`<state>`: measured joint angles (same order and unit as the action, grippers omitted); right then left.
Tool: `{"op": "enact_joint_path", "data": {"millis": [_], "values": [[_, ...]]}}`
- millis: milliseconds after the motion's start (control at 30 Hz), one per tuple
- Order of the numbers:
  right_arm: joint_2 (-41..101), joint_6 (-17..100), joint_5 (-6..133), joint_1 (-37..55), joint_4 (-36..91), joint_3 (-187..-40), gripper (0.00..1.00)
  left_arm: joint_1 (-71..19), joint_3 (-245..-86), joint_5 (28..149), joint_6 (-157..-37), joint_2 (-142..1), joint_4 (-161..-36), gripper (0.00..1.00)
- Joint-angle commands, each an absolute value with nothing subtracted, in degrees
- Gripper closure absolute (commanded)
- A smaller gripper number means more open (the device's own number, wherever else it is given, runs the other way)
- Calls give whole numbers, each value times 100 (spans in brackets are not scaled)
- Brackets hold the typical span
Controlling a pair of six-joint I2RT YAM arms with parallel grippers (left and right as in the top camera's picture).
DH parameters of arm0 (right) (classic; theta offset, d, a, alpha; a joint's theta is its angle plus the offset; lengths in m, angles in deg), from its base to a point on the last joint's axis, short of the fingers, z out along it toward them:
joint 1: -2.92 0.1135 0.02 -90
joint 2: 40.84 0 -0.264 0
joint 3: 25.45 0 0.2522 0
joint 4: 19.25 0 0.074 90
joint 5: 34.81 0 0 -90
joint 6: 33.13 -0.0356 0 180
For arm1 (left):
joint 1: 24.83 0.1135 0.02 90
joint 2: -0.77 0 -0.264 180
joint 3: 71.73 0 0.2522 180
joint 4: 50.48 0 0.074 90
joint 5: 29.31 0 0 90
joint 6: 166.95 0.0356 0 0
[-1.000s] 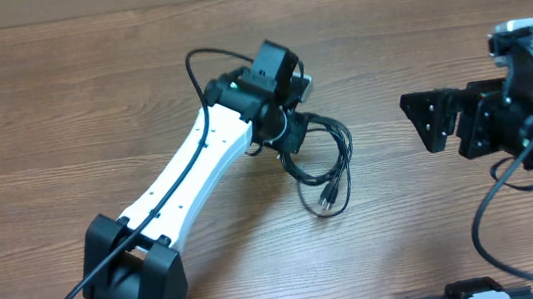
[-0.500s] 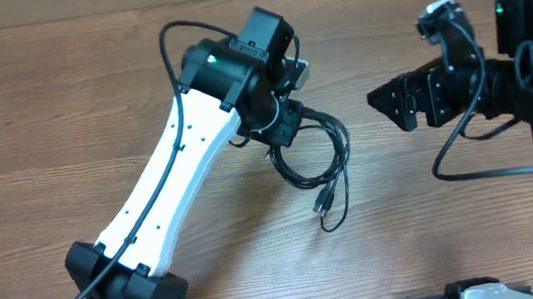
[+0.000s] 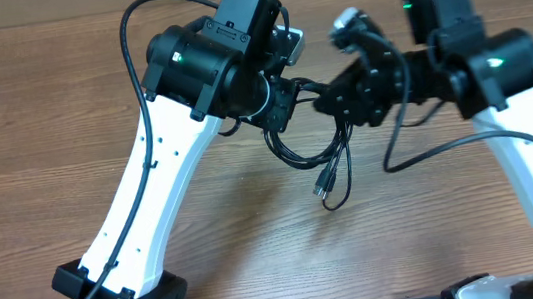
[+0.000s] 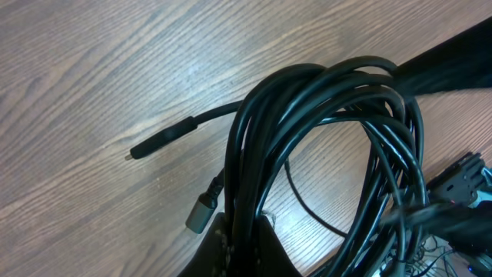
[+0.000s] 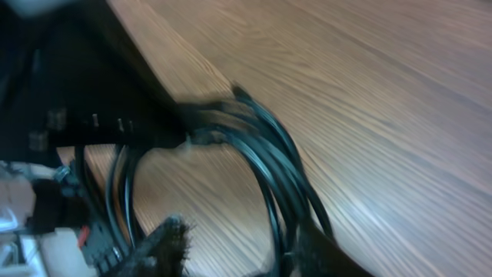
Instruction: Untangle cables
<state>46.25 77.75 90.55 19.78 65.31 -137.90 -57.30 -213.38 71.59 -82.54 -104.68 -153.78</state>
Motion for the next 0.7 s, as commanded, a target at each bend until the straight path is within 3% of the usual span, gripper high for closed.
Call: {"op": "enact_joint_path", "data": {"millis": [0, 100, 267, 433, 567, 667], "values": [[4770, 7812, 9127, 2256, 6361, -13910, 58, -5592, -21528, 7225, -8230, -10372, -15476, 96], [4861, 7793, 9129, 2280, 6328, -13902, 52, -5430, -21633, 7211, -8228, -10322, -15568, 96], [4899, 7791, 8941, 2280, 6311, -13893, 31, -5050, -21847, 7209, -8217, -10121, -15657, 96], [4899, 7753, 8876, 2280, 6271, -13893, 24, -4954, -21852, 7216, -8201, -9922, -15664, 96], [4899, 7458, 8771, 2280, 6040, -13893, 23, -4965, -21852, 7238, -8186, -9906, -15729, 96], [4899, 7380, 8742, 2280, 5972, -13893, 30, -4965, -21852, 7279, -8184, -9900, -15734, 96]]}}
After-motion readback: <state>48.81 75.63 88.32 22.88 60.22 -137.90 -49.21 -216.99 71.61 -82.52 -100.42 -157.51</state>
